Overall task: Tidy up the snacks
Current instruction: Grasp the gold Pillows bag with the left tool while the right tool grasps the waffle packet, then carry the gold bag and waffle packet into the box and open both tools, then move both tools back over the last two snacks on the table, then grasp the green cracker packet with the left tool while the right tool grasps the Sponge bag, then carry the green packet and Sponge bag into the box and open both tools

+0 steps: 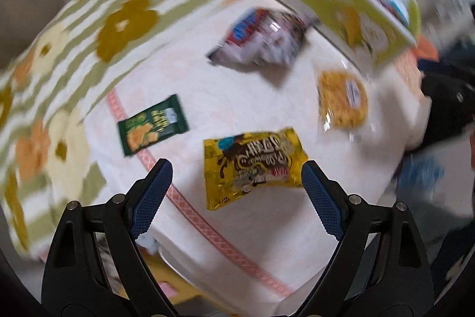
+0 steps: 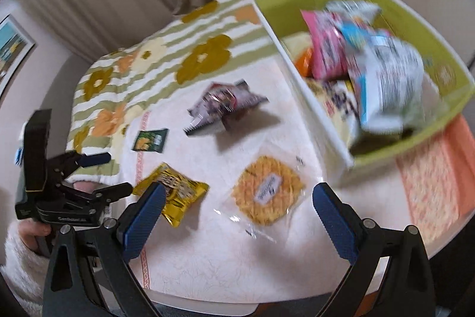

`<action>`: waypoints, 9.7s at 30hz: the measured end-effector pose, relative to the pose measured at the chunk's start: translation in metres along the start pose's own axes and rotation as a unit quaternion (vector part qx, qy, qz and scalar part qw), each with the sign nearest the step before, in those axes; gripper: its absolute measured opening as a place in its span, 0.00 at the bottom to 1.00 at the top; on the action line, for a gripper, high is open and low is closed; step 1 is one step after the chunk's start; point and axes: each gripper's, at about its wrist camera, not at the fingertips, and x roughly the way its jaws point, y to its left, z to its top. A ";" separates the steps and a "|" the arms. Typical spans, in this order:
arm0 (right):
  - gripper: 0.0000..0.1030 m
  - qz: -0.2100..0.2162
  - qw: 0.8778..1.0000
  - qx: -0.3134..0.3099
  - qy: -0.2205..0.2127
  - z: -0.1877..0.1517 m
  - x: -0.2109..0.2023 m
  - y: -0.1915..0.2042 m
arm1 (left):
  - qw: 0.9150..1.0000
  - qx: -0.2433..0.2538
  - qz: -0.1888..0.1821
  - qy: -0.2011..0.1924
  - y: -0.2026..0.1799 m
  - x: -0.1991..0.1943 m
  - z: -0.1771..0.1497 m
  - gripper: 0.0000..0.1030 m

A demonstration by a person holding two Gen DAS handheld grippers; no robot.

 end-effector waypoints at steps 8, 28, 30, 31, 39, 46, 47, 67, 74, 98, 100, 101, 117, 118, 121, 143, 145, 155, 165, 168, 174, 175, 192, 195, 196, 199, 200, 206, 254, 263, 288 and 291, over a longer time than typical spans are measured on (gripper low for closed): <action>0.96 -0.033 0.996 0.079 0.020 -0.023 0.031 -0.012 | 0.976 0.207 -0.016 0.062 -0.029 0.030 0.011 0.85; 0.96 -0.091 0.982 0.162 0.017 -0.032 0.082 -0.030 | 0.919 0.368 -0.041 0.136 -0.058 0.114 0.022 0.85; 0.96 -0.089 0.982 0.163 0.013 -0.033 0.083 -0.031 | 0.920 0.363 -0.041 0.140 -0.058 0.118 0.023 0.85; 0.96 -0.089 0.982 0.164 0.012 -0.033 0.084 -0.030 | 0.922 0.361 -0.040 0.137 -0.058 0.118 0.023 0.84; 0.96 -0.106 0.985 0.136 0.019 -0.026 0.101 -0.019 | 0.939 0.315 -0.054 0.128 -0.048 0.104 0.019 0.65; 0.96 -0.120 0.986 0.114 0.012 -0.017 0.110 -0.013 | 0.970 0.212 -0.054 0.108 -0.020 0.092 0.016 0.60; 0.96 -0.122 0.986 0.109 0.011 -0.016 0.111 -0.012 | 0.974 0.198 -0.051 0.103 -0.016 0.089 0.016 0.60; 0.74 -0.134 0.991 -0.016 -0.018 -0.022 0.087 0.009 | 0.999 -0.032 -0.008 -0.010 0.030 0.016 -0.016 0.60; 0.74 -0.090 0.991 -0.054 -0.077 -0.017 0.010 0.032 | 0.997 -0.052 0.021 -0.055 0.008 -0.040 -0.011 0.60; 0.74 0.009 0.976 -0.149 -0.156 0.127 -0.119 -0.086 | 0.976 -0.125 0.025 -0.176 -0.134 -0.103 0.167 0.60; 0.74 0.008 0.976 -0.154 -0.151 0.141 -0.123 -0.105 | 0.974 -0.140 0.024 -0.176 -0.146 -0.093 0.188 0.60; 0.74 0.009 0.977 -0.152 -0.152 0.146 -0.124 -0.113 | 0.973 -0.147 0.024 -0.174 -0.150 -0.088 0.196 0.60; 0.74 0.011 0.989 -0.108 -0.099 0.176 -0.084 -0.181 | 0.977 -0.171 0.033 -0.125 -0.142 -0.009 0.303 0.82; 0.74 0.012 0.990 -0.106 -0.095 0.176 -0.082 -0.183 | 0.976 -0.175 0.032 -0.127 -0.140 -0.006 0.304 0.93; 0.74 0.009 0.991 -0.101 -0.088 0.178 -0.073 -0.187 | 0.974 -0.179 0.030 -0.134 -0.137 -0.003 0.301 0.94; 0.99 -0.008 0.987 -0.143 -0.078 0.204 -0.038 -0.177 | 0.960 -0.216 0.079 -0.159 -0.128 -0.031 0.236 0.94; 0.99 -0.005 0.985 -0.146 -0.088 0.202 -0.043 -0.178 | 0.958 -0.222 0.085 -0.157 -0.127 -0.031 0.228 0.94; 0.99 0.031 0.981 -0.178 -0.075 0.185 -0.065 -0.161 | 0.944 -0.270 0.090 -0.166 -0.136 -0.048 0.174 0.94; 0.99 0.116 0.955 -0.258 -0.084 0.167 -0.086 -0.096 | 0.914 -0.327 0.161 -0.176 -0.128 -0.094 0.091 0.94; 0.99 0.131 0.949 -0.275 -0.079 0.157 -0.085 -0.072 | 0.907 -0.342 0.172 -0.175 -0.117 -0.103 0.068 0.94; 0.99 0.147 0.942 -0.295 -0.060 0.141 -0.070 -0.028 | 0.902 -0.356 0.183 -0.165 -0.086 -0.106 0.028 0.94; 0.99 0.147 0.942 -0.297 -0.055 0.139 -0.066 -0.019 | 0.902 -0.357 0.179 -0.164 -0.076 -0.105 0.021 0.94; 0.99 0.042 0.961 -0.269 0.055 0.123 0.071 0.082 | 0.987 -0.115 0.113 -0.028 0.074 -0.025 -0.001 0.94; 0.99 0.014 0.960 -0.271 0.075 0.121 0.095 0.087 | 0.994 -0.029 0.102 0.002 0.088 0.000 0.004 0.94; 0.99 0.004 0.959 -0.269 0.085 0.120 0.105 0.086 | 0.995 -0.004 0.100 0.009 0.092 0.007 0.006 0.94; 0.99 0.001 0.962 -0.251 0.107 0.120 0.123 0.083 | 0.994 0.056 0.091 0.024 0.101 0.022 0.010 0.94; 0.99 0.002 0.963 -0.245 0.112 0.120 0.126 0.084 | 0.992 0.076 0.094 0.027 0.103 0.028 0.012 0.94; 0.99 -0.023 0.963 -0.236 0.131 0.118 0.146 0.081 | 0.980 0.177 0.066 0.059 0.102 0.065 0.019 0.93; 0.67 -0.005 0.969 -0.219 0.115 0.104 0.128 0.082 | 0.996 0.087 0.016 0.000 0.103 0.004 0.040 0.44; 0.67 0.010 0.978 -0.205 0.026 0.140 0.020 0.050 | 0.997 0.060 0.018 -0.050 0.058 -0.047 0.089 0.44; 0.67 0.025 0.981 -0.189 -0.046 0.242 -0.074 -0.153 | 0.988 -0.129 0.016 -0.087 -0.124 -0.010 0.311 0.44; 0.67 0.027 0.982 -0.180 -0.042 0.246 -0.069 -0.162 | 0.986 -0.141 0.022 -0.082 -0.122 0.002 0.325 0.44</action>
